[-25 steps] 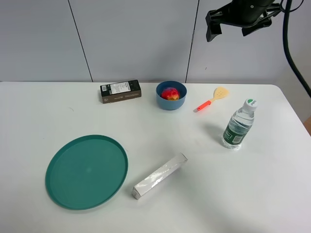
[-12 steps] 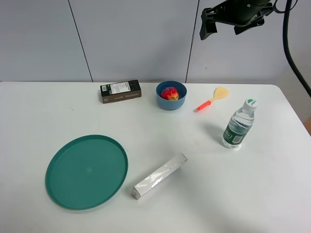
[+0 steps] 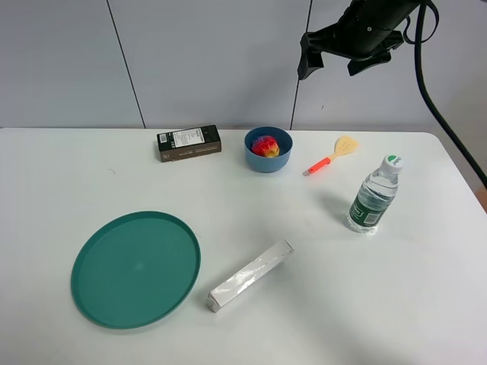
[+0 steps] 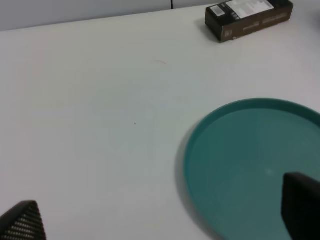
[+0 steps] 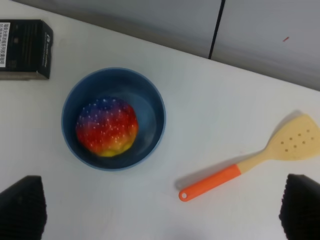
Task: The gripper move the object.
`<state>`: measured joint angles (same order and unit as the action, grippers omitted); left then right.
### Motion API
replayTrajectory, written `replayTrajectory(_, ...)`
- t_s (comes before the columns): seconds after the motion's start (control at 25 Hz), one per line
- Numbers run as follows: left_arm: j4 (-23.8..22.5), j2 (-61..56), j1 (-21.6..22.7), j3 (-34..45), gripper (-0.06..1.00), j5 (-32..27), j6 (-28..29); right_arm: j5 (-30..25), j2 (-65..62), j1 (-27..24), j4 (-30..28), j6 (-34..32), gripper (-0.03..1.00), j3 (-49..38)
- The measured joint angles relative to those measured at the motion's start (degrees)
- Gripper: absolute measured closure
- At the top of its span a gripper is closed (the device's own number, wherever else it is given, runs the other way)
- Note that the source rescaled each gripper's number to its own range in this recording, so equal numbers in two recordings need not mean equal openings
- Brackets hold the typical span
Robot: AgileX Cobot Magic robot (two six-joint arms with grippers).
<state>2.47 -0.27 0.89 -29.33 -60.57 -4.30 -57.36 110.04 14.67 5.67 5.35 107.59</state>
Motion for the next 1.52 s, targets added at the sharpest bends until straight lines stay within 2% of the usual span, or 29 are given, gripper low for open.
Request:
replayTrajectory(0.28,0.0,0.0,0.0,0.0,-0.06,0.0,0.0,-5.4,-1.2,-0.1,-5.3,-1.7,0.17,0.0)
replayTrajectory(0.48,0.0,0.0,0.0,0.0,-0.06,0.0,0.0,-7.3,-3.7,-1.3,-6.5,-2.0,0.17,0.0)
replayTrajectory(0.64,0.0,0.0,0.0,0.0,-0.06,0.0,0.0,-11.2,-5.9,-3.4,-7.4,-2.0,0.17,0.0)
replayTrajectory(1.04,0.0,0.0,0.0,0.0,-0.06,0.0,-0.1,-12.4,-14.4,-9.1,-8.1,-2.0,0.17,-0.4)
replayTrajectory(1.32,0.0,0.0,0.0,0.0,-0.06,0.0,-0.1,-12.5,-24.5,-11.1,-8.1,-2.1,0.17,-8.7)
replayTrajectory(1.52,0.0,0.0,0.0,0.0,-0.06,0.0,-0.1,-11.1,-35.2,-14.3,-8.1,-2.0,0.17,-20.0)
